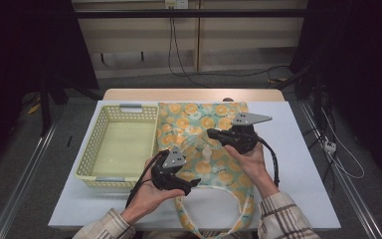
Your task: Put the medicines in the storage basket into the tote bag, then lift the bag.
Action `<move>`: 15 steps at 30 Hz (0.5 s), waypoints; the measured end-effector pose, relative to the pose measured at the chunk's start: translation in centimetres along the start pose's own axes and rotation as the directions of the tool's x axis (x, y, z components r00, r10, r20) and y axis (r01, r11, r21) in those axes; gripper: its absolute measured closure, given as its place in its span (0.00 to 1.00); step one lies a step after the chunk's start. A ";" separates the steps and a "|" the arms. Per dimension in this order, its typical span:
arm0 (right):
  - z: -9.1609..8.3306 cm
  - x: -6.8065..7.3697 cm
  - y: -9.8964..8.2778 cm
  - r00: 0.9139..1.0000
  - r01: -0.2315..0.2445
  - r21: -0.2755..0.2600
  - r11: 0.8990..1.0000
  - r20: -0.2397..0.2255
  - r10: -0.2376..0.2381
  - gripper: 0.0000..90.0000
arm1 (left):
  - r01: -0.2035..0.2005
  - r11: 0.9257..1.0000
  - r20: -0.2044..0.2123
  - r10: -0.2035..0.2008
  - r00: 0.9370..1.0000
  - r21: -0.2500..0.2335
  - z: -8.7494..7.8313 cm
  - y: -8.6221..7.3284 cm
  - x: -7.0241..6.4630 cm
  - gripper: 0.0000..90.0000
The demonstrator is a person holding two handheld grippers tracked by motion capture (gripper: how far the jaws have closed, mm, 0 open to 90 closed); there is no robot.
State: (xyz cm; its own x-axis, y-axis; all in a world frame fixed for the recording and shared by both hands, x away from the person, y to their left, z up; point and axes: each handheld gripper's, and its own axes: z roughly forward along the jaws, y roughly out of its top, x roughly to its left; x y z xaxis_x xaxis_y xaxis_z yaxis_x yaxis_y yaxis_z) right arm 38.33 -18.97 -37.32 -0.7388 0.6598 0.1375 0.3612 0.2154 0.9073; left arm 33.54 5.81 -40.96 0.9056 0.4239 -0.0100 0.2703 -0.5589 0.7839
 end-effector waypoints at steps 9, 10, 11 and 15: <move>0.0 0.0 0.0 1.000 -0.002 -0.002 1.000 -0.003 0.002 1.00 | -0.079 0.994 0.063 0.075 0.995 0.079 2.0 -0.8 -1.3 0.24; -0.1 0.0 0.0 1.000 -0.001 -0.004 1.000 -0.002 0.001 1.00 | -0.086 0.992 0.078 0.079 0.994 0.088 2.3 -0.9 -1.3 0.24; -0.1 -0.1 0.0 1.000 -0.007 -0.003 1.000 0.001 0.007 1.00 | -0.089 0.991 0.072 0.082 0.994 0.098 2.6 -1.0 -1.2 0.24; 0.1 -0.3 -0.2 1.000 -0.010 0.007 1.000 0.007 0.010 1.00 | -0.080 0.990 0.079 0.071 0.994 0.120 3.7 -1.4 -0.8 0.23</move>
State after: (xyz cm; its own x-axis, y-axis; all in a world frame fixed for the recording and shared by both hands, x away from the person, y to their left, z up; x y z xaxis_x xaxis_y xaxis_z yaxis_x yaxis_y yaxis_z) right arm 38.55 -19.10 -37.56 -0.7315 0.6665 0.1436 0.3725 0.2144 0.9029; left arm 33.63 3.58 -44.30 0.9455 0.3257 -0.0038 0.2345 -0.6726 0.7019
